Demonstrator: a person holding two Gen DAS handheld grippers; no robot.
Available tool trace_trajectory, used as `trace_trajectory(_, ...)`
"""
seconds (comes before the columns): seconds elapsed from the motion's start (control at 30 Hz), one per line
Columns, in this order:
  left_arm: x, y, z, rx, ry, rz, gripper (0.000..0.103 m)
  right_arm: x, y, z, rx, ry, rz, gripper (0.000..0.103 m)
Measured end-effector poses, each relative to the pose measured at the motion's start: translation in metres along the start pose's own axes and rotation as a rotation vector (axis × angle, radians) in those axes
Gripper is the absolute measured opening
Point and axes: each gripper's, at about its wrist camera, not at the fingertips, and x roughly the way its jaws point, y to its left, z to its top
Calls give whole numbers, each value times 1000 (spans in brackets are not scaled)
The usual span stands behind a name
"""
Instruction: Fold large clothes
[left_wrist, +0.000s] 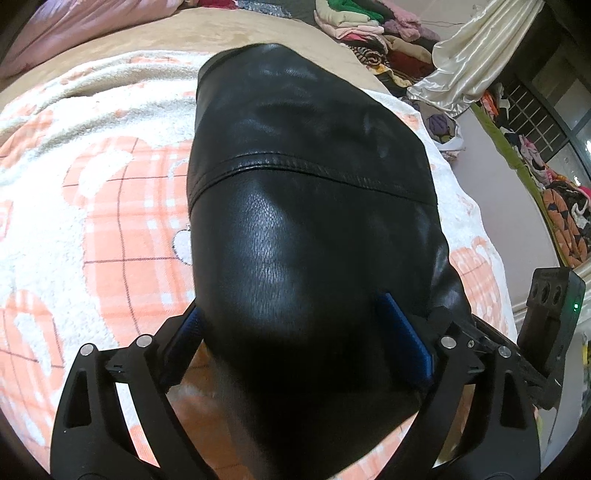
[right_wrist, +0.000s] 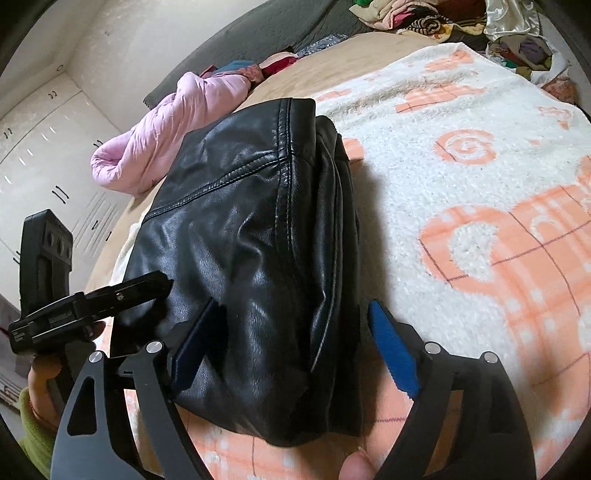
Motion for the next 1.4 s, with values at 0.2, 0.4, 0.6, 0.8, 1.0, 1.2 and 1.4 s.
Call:
trace_trajectory(0.2,-23,0,-9,32,-37,21,91,-6,0,-10,20,-15,-44,88)
trace_trajectory(0.4,-48,-2,-19,71,-76,54,93,-21,5,-18,17,-49,-62,88)
trace_trajectory(0.6,-66,-11,-29,84,-104,74,93,-48,15,-30,3,-111,-75,95)
trace_trajectory(0.8,-80,-21,-47,97,-139,80,93,-80,34,-43,-53,-175,-91,98)
trace_trajectory(1.0,-91,-26,-72,91,-191,75,93,-105,51,-58,-104,-226,-101,99)
trace_trajectory(1.2,-96,-30,-100,95,-222,63,93,-124,56,-76,-133,-261,-119,99)
trace_trajectory(1.4,-102,-32,-121,99,-251,71,94,-130,61,-93,-181,-270,-161,99)
